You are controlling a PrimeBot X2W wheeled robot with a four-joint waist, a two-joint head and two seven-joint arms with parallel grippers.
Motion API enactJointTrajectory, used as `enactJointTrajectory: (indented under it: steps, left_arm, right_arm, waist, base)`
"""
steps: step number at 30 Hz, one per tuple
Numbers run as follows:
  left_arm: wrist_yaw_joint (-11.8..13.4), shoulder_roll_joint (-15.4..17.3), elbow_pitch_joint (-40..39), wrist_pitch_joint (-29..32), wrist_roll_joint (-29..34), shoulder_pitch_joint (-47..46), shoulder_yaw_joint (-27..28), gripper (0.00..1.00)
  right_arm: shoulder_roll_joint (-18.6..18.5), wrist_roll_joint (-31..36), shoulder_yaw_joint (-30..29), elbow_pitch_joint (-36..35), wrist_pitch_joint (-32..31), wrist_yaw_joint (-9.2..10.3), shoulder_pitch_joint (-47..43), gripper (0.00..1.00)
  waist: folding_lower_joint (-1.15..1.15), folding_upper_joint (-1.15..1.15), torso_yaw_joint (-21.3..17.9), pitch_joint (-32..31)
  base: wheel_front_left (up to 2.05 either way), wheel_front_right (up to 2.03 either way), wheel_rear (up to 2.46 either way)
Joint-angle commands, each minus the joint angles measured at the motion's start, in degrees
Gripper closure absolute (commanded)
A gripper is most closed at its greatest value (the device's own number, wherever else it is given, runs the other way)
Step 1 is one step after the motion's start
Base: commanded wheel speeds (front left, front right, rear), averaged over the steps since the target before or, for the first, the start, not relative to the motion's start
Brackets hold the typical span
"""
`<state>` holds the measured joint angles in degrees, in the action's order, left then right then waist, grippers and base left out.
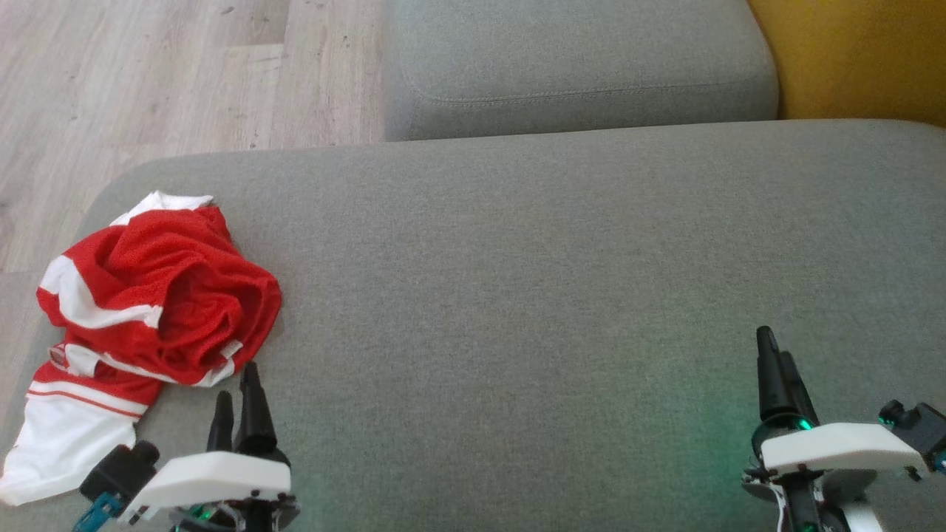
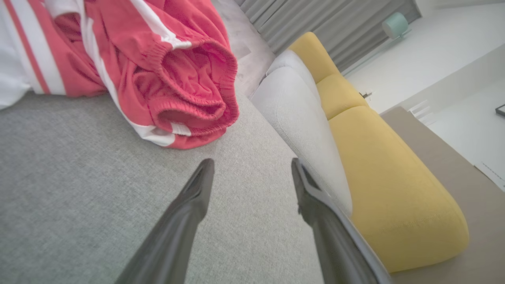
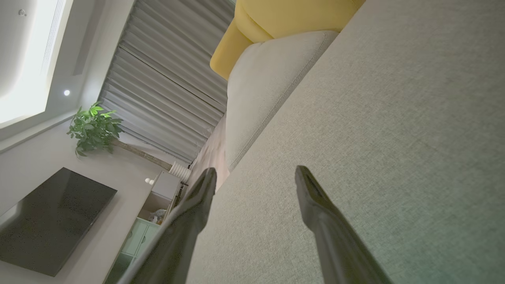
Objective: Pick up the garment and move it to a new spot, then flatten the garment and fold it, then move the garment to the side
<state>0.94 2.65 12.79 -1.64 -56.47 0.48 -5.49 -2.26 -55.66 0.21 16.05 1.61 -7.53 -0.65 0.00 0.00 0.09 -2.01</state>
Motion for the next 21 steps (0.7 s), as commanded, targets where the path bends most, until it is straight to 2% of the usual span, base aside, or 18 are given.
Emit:
enactJointTrajectory:
  steps: [1,21]
  left_arm:
    - [0.33,0.50,-2.15,-0.73,1.51,-1.45,0.40,0.00]
    - [3.70,1.21,-4.35,-4.30,17.08,-1.59,-4.32,0.00]
  right_arm:
    - [-0.31,1.40,0.99,-2.38,0.85,0.02,1.68,0.00]
    - [-0.39,16.80,4.08,-3.65,4.40,0.02,1.27,0.00]
  waist:
    - [0.00,0.00,0.00,-0.02]
    - [0.00,0.00,0.25,-0.79]
  base:
    - [0.00,0.00,0.00]
    - [0.00,0.00,0.00]
